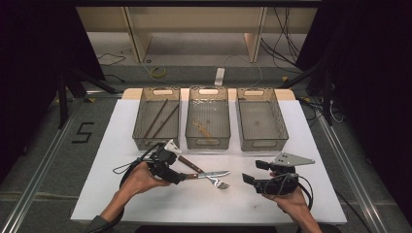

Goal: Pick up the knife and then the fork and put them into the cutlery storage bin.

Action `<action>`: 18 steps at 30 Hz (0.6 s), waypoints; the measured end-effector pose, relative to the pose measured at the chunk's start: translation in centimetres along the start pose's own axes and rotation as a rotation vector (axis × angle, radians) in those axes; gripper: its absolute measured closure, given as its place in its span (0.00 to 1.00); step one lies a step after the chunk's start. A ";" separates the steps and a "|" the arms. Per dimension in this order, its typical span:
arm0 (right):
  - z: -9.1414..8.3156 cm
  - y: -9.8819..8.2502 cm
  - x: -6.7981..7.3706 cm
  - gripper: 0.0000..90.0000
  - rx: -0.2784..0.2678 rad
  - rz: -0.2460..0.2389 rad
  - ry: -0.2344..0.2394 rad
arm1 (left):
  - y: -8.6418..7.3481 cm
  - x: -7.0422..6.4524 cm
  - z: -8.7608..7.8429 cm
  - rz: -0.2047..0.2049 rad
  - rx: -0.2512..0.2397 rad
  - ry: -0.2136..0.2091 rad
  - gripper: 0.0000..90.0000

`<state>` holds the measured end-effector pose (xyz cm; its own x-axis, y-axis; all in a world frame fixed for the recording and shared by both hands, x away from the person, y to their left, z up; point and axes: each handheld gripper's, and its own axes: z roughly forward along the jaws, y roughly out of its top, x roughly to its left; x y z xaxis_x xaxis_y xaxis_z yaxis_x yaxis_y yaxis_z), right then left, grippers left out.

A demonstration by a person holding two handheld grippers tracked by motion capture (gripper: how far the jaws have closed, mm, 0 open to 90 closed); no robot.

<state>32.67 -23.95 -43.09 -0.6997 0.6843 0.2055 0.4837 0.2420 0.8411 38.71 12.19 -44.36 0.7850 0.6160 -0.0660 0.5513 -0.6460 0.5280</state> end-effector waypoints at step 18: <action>0.3 0.1 0.5 0.29 0.017 -0.013 0.010 | 0.8 -0.2 1.9 0.105 0.153 0.001 0.53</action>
<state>32.53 -23.43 -43.05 -0.7113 0.6740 0.1994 0.4830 0.2627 0.8353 39.52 10.72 -45.55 0.8403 0.5419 -0.0166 0.5030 -0.7677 0.3971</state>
